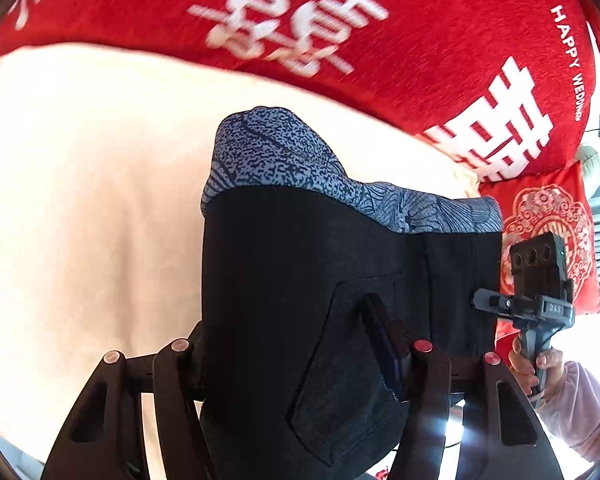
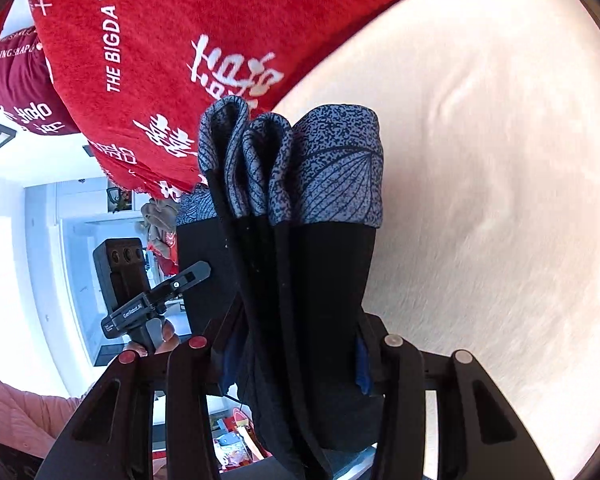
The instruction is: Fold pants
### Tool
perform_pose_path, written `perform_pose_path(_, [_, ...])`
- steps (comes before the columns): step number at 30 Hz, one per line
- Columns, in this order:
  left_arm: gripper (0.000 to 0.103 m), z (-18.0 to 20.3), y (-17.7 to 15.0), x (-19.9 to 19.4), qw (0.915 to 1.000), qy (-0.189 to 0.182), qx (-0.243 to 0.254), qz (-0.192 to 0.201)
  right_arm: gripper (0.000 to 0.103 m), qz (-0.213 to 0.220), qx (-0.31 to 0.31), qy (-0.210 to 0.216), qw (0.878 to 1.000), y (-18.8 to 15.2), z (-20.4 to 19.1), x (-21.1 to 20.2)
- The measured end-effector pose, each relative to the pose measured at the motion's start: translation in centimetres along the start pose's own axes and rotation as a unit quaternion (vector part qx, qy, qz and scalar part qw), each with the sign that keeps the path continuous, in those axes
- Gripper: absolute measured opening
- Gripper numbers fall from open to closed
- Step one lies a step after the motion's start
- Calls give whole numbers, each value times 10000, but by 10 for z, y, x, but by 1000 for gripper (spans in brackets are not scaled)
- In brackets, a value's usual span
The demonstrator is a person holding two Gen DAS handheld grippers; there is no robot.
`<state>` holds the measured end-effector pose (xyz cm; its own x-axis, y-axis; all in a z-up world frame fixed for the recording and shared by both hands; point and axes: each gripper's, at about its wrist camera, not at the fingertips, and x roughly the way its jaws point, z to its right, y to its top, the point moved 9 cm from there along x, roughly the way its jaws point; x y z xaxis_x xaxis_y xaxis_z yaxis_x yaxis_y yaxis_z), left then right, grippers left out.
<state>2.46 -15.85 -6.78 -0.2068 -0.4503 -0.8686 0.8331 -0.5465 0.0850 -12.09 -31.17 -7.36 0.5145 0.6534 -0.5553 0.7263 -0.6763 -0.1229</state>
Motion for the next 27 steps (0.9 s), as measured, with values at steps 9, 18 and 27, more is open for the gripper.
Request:
perform_pose_path(9, [77, -49, -26, 22, 9981, 572, 227, 101, 58, 333, 321, -522, 9976, -17, 31, 40])
perform_pose_path(18, [88, -32, -38, -12, 9851, 1601, 517, 353, 80, 653, 364, -2127, 9743, -34, 32, 9])
perform_pose_path(27, [103, 9, -70, -78, 9739, 2024, 756, 698, 89, 995, 121, -3159, 9435, -76, -18, -21])
